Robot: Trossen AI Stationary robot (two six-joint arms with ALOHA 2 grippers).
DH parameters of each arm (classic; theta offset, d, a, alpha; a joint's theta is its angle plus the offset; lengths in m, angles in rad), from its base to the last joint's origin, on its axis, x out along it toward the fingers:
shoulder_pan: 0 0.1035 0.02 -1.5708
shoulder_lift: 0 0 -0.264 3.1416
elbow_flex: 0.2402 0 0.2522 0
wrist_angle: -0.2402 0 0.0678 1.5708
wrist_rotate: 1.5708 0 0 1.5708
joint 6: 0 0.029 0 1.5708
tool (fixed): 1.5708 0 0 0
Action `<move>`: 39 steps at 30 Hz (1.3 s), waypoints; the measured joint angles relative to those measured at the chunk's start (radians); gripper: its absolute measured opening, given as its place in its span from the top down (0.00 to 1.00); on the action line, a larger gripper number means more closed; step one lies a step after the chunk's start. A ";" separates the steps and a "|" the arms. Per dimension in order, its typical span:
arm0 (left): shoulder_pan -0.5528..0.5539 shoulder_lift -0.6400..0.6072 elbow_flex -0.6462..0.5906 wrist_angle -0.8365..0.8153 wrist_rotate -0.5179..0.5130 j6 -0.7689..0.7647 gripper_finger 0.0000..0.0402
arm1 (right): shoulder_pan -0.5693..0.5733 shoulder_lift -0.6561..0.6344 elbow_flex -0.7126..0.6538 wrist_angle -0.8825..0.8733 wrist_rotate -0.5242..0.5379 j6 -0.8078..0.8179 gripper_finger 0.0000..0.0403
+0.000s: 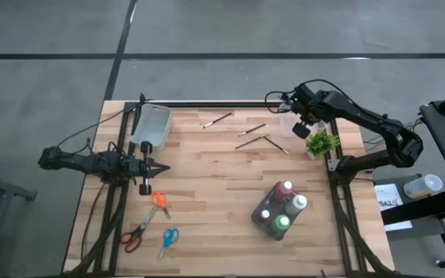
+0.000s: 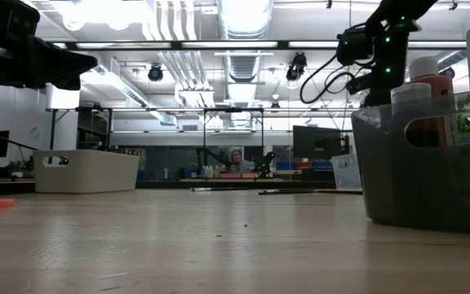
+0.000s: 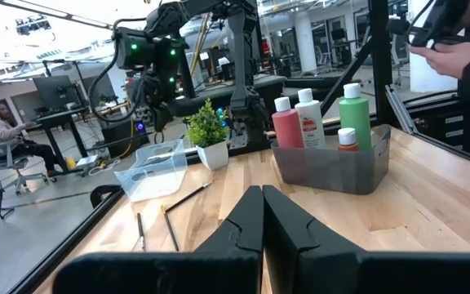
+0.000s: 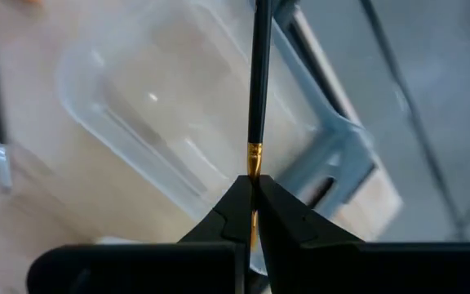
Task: Pick & Place Paint Supplies
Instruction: Put the bottom gold paint brush into the transparent bin
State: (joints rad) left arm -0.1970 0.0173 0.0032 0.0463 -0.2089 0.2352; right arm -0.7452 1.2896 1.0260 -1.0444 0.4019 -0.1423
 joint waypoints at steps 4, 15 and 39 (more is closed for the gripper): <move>0.000 0.000 0.000 0.000 0.000 0.000 1.00 | 0.000 -0.004 0.000 -0.026 0.069 -0.050 0.98; 0.000 0.000 0.000 0.000 0.000 0.000 1.00 | -0.016 -0.007 0.000 -0.110 0.074 -0.124 0.98; 0.000 0.000 0.000 0.000 0.000 0.000 1.00 | -0.083 -0.007 -0.072 -0.087 0.117 -0.214 0.98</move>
State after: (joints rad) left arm -0.1967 0.0171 0.0032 0.0463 -0.2089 0.2352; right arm -0.8286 1.2823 0.9540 -1.1319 0.5190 -0.3560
